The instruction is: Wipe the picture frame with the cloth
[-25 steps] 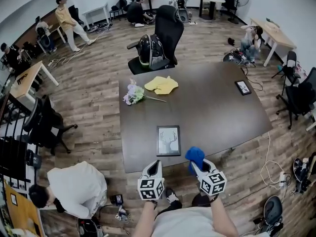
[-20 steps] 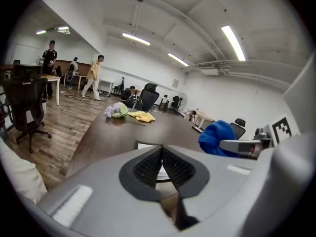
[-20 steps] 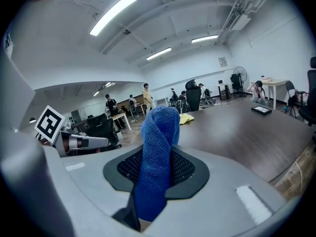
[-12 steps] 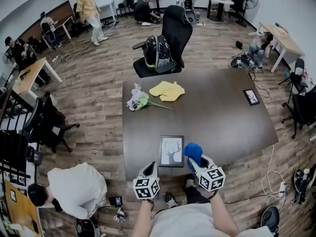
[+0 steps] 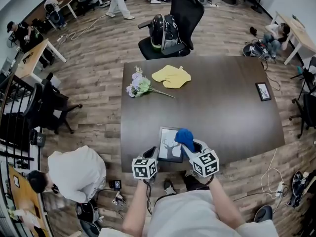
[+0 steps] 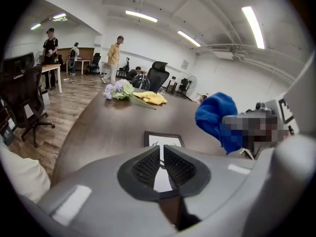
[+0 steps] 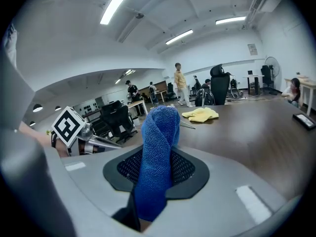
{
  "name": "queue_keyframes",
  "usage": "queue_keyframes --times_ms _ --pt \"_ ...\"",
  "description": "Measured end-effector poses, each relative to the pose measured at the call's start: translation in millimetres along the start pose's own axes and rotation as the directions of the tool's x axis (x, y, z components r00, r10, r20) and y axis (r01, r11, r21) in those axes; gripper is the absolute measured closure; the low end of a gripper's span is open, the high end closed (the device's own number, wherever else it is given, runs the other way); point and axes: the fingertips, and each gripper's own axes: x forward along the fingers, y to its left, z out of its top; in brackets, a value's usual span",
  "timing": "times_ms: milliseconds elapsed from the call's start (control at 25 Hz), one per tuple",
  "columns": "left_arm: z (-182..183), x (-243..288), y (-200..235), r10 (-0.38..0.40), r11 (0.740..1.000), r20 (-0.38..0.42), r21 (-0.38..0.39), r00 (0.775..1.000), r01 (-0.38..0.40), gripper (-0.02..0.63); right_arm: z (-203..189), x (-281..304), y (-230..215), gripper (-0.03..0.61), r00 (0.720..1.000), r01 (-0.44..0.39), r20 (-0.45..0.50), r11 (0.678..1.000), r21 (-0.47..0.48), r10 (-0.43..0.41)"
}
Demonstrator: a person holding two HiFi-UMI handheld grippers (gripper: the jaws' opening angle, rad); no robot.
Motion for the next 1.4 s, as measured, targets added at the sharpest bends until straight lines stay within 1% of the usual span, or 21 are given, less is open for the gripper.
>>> queue_keyframes --times_ms 80,200,320,480,720,880,960,1080,1160,1240,1280,1400 --pt "-8 14 5 0.003 1.000 -0.043 -0.008 0.999 -0.003 0.524 -1 12 -2 0.471 1.000 -0.023 -0.022 1.000 -0.003 0.022" --pt "-23 33 16 0.010 0.999 -0.110 -0.047 0.994 -0.016 0.517 -6 25 -2 0.471 0.997 -0.050 -0.051 0.999 -0.004 0.050" --pt "-37 48 25 0.021 0.997 -0.168 -0.072 0.985 -0.033 0.483 -14 31 -1 0.471 0.994 -0.074 -0.088 0.997 -0.021 0.071" --pt "-47 63 35 0.063 0.996 -0.231 -0.040 0.971 -0.074 0.463 -25 31 -7 0.471 0.990 -0.078 -0.115 0.997 0.001 0.078" --pt "-53 82 35 0.061 0.998 -0.302 -0.014 0.951 -0.068 0.442 -35 32 -17 0.471 0.989 -0.080 -0.123 0.996 0.045 0.085" --pt "-56 86 32 0.059 0.997 -0.317 -0.023 0.947 -0.070 0.443 -36 33 -23 0.471 0.988 -0.084 -0.124 0.995 0.053 0.090" --pt "-56 91 32 0.057 0.998 -0.327 -0.012 0.943 -0.065 0.454 -39 37 -25 0.471 0.988 -0.081 -0.126 0.995 0.058 0.088" --pt "-57 83 52 0.090 0.996 -0.343 0.008 0.935 -0.093 0.459 -44 56 -14 0.471 0.986 -0.102 -0.125 0.992 0.068 0.110" --pt "-56 74 56 0.104 0.993 -0.336 -0.023 0.936 -0.118 0.468 -41 61 -8 0.471 0.984 -0.122 -0.125 0.991 0.056 0.128" --pt "-58 71 47 0.090 0.990 -0.316 -0.073 0.945 -0.119 0.486 -34 53 -11 0.471 0.984 -0.123 -0.126 0.992 0.041 0.128" --pt "-60 70 39 0.081 0.989 -0.307 -0.097 0.948 -0.116 0.485 -32 48 -13 0.471 0.985 -0.119 -0.124 0.992 0.035 0.123" --pt "-78 63 24 0.074 0.979 -0.292 -0.160 0.953 -0.125 0.485 -32 33 -13 0.471 0.986 -0.118 -0.113 0.993 0.025 0.120"
